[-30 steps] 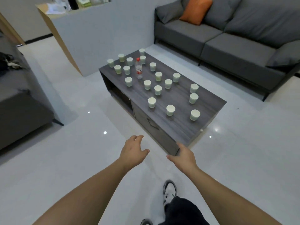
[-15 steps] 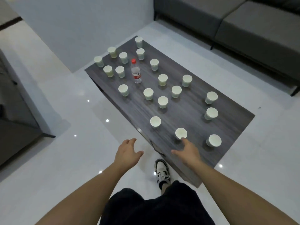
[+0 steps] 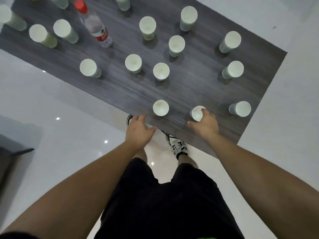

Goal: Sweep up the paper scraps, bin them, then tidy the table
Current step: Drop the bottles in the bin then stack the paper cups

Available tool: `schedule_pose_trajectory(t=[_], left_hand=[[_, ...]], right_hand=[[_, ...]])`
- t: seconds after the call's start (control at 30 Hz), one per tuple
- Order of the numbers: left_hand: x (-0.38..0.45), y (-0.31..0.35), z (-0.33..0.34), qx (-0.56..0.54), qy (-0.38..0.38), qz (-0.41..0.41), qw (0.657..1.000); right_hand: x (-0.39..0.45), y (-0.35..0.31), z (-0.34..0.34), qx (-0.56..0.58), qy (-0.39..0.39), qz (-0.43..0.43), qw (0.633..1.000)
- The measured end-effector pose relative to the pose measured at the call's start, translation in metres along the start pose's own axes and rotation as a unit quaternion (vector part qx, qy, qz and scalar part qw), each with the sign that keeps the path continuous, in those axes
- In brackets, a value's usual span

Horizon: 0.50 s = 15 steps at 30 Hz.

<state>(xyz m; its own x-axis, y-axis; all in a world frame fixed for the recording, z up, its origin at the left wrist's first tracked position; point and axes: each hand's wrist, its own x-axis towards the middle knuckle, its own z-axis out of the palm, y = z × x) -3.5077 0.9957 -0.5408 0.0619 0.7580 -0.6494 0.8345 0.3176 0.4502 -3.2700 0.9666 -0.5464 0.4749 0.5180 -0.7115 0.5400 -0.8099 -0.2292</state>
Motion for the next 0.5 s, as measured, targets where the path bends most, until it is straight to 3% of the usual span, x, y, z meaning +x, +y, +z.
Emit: schedule_pose_trajectory(t=[0.13,0.3,0.5], left_hand=[[0.034,-0.01,-0.044,0.032,-0.027,0.016,0.999],[0.091,-0.019,-0.103,0.057,-0.009,0.044,0.997],[0.132,-0.033,-0.128,0.077,0.025,0.086,0.993]], right_hand=[[-0.01,-0.041,0.019,0.004,0.017,0.034,0.999],[-0.006,-0.112,0.044,-0.006,0.009,-0.025,1.0],[0.018,-0.143,0.093,-0.134,-0.051,-0.051,0.988]])
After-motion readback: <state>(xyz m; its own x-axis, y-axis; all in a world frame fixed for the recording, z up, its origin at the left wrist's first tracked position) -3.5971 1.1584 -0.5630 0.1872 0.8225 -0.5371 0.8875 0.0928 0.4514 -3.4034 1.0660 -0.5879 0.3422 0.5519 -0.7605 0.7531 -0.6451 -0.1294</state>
